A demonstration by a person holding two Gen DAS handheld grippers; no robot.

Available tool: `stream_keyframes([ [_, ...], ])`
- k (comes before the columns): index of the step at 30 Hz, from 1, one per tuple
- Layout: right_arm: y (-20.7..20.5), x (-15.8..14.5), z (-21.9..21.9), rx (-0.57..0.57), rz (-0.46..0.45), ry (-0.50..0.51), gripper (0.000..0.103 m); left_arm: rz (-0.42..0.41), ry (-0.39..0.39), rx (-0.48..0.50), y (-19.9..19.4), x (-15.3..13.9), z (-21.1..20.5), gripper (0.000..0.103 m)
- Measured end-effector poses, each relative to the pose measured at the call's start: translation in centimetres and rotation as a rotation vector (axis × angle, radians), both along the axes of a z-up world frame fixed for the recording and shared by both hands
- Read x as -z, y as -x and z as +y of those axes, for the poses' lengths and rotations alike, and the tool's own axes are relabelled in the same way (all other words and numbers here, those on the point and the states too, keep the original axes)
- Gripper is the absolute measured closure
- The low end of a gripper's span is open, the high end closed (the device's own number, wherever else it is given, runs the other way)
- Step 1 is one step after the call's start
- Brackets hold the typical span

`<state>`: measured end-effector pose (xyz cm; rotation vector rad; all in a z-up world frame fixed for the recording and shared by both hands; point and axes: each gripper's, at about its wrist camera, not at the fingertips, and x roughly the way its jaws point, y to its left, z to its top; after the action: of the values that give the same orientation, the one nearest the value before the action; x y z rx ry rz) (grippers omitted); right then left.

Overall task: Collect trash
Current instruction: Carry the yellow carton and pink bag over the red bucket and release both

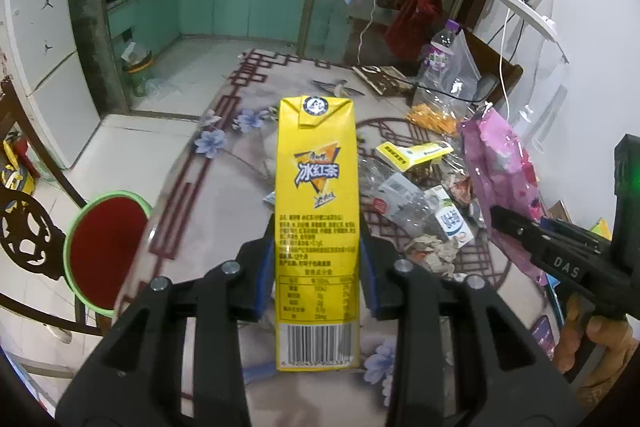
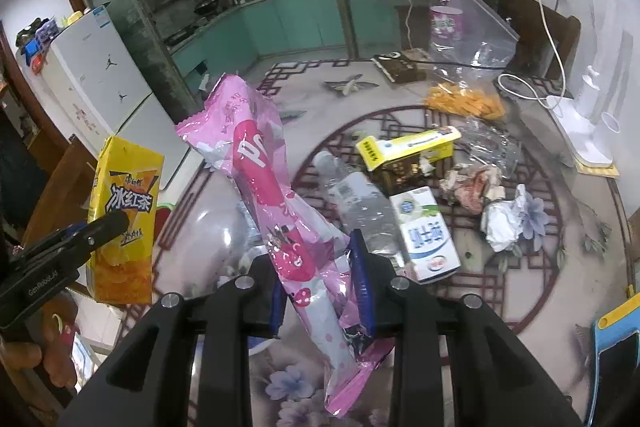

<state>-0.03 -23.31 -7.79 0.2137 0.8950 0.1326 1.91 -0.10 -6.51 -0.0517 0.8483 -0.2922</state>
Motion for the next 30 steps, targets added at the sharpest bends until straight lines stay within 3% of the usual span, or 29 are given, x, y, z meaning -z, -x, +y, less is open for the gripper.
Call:
stream_keyframes([
  [14,-0.7,-0.8,5.9,-0.047,-0.011,0.005,0.075,-0.045,-0.024,-0.036,-0.3,-0.8,5.3,0.069],
  [30,-1.7,-1.1,13.7,-0.071,0.0,0.014,0.075,-0.039,-0.027,-0.061,-1.8,-0.1,12.4,0.069],
])
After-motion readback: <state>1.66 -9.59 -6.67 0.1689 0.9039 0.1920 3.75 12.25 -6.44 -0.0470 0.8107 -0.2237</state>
